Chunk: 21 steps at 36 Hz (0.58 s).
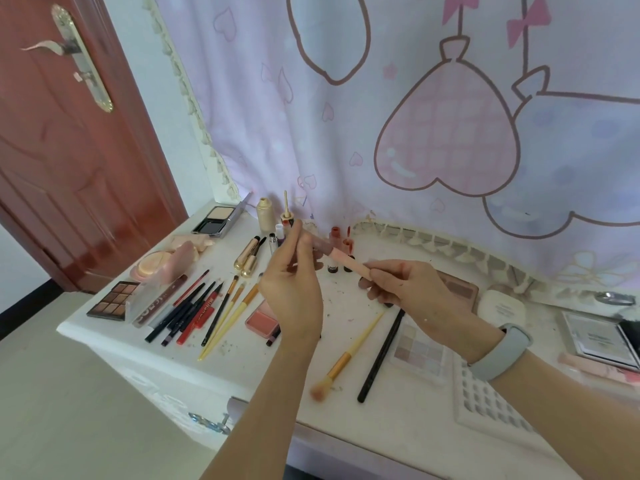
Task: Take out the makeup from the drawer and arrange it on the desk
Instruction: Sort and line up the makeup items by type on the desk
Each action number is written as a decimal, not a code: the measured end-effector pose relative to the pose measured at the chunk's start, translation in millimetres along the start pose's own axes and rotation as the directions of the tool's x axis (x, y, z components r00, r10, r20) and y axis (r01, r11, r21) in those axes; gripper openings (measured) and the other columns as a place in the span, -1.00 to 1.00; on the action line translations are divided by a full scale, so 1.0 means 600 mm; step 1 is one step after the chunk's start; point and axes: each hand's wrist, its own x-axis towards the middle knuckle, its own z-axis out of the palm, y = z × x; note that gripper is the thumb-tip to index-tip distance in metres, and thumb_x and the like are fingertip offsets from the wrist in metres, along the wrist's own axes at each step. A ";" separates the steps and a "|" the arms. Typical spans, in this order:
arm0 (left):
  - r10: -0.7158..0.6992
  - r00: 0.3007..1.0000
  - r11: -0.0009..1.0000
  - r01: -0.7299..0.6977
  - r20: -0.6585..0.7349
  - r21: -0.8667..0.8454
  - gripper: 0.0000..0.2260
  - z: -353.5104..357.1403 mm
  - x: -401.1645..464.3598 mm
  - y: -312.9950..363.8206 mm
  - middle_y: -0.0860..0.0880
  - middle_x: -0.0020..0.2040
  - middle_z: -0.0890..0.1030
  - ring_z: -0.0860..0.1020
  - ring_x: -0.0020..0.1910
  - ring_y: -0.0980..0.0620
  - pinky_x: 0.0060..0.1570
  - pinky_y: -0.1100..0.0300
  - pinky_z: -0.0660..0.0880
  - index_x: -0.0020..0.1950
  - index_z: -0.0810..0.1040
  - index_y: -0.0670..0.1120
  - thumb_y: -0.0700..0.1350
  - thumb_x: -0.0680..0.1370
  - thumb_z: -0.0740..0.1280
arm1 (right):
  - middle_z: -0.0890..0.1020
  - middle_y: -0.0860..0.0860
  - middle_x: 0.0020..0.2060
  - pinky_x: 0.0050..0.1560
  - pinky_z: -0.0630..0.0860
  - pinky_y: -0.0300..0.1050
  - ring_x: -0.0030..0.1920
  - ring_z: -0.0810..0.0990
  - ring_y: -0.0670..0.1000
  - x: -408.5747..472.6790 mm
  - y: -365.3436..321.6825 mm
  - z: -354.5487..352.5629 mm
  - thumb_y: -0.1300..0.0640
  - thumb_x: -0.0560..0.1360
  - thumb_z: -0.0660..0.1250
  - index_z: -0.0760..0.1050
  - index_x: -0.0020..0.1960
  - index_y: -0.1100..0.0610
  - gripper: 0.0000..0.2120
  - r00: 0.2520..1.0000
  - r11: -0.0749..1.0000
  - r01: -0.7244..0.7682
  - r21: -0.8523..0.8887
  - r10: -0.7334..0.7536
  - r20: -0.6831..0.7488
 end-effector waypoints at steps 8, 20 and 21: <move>-0.452 0.881 0.824 0.472 0.139 -0.313 -0.80 -0.021 0.016 -0.016 -0.07 -0.22 0.68 0.64 -0.22 0.02 -0.26 0.29 0.56 0.08 0.57 -0.32 -0.20 0.55 0.31 | 0.61 -0.01 -0.42 -0.40 0.43 -0.32 -0.44 0.49 -0.10 -0.009 -0.010 0.006 0.31 0.52 0.26 0.59 -0.01 0.11 -0.82 0.979 0.985 0.161 0.055 -0.167 0.116; -0.343 0.741 0.801 0.552 0.578 -0.232 -0.65 -0.028 0.026 0.002 -0.05 -0.17 0.61 0.59 -0.20 -0.06 -0.10 0.07 0.57 0.40 0.28 -0.19 -0.28 0.61 0.17 | 0.55 -0.09 -0.37 -0.30 0.38 -0.16 -0.34 0.43 -0.01 -0.012 -0.009 0.007 -0.01 0.47 0.33 0.46 -0.05 -0.04 -0.90 0.906 0.874 0.418 -0.246 -0.381 0.186; -0.293 0.755 0.873 0.461 0.587 -0.157 -0.66 -0.030 0.025 0.003 -0.07 -0.15 0.60 0.59 -0.24 -0.03 -0.14 0.11 0.57 0.38 0.29 -0.13 -0.29 0.61 0.16 | 0.54 -0.09 -0.40 -0.31 0.38 -0.16 -0.36 0.44 -0.04 -0.009 -0.012 0.002 -0.02 0.51 0.28 0.46 -0.04 -0.02 -0.91 0.913 0.881 0.406 -0.242 -0.380 0.149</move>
